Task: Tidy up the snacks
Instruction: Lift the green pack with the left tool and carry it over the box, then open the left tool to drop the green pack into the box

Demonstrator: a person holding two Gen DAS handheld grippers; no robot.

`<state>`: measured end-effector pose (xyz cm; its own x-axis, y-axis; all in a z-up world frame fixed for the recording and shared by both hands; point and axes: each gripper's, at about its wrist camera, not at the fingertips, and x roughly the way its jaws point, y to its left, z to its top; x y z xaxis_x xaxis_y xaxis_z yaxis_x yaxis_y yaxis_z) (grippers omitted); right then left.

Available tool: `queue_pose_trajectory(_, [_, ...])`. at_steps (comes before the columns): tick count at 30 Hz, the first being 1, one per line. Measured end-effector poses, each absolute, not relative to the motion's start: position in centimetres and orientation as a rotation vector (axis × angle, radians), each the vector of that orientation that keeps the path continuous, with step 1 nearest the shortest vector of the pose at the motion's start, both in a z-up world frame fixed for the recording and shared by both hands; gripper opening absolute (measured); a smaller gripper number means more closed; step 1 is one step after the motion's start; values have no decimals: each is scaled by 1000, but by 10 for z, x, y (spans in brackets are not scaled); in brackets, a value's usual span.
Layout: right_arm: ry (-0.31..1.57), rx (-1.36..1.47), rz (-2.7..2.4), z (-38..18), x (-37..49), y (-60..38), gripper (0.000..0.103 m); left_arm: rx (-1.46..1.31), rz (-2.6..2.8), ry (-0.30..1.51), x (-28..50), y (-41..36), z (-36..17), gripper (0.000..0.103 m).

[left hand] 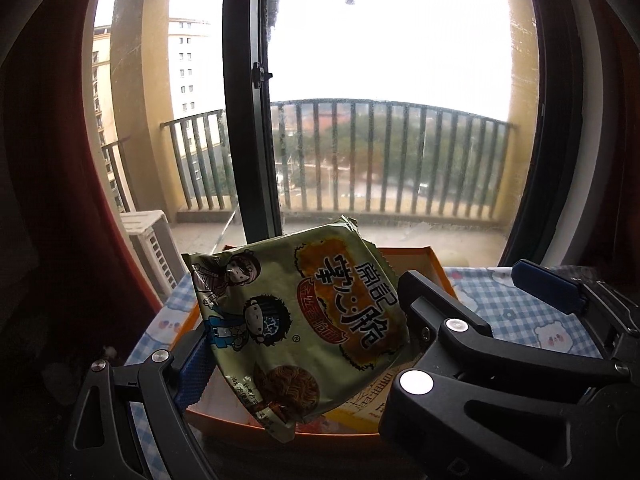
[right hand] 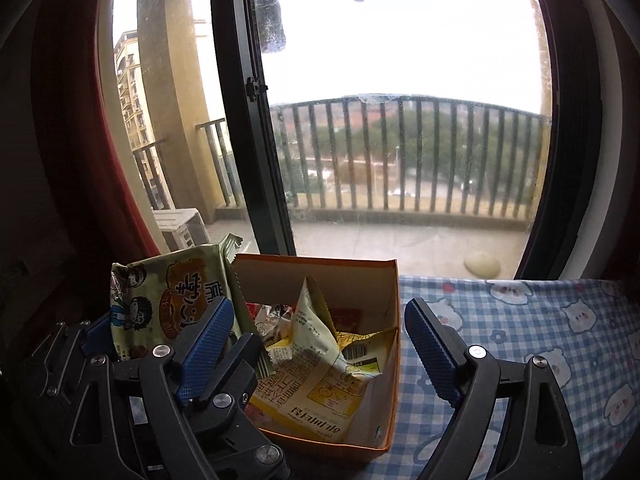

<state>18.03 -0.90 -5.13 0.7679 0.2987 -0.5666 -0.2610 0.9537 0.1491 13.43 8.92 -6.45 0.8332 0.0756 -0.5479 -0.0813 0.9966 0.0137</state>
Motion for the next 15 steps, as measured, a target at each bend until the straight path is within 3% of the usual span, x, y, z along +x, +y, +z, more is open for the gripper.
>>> queue_pose_trajectory(15, [769,52,343,-120,234,42,90,-43,130,745,200,138,-125,94])
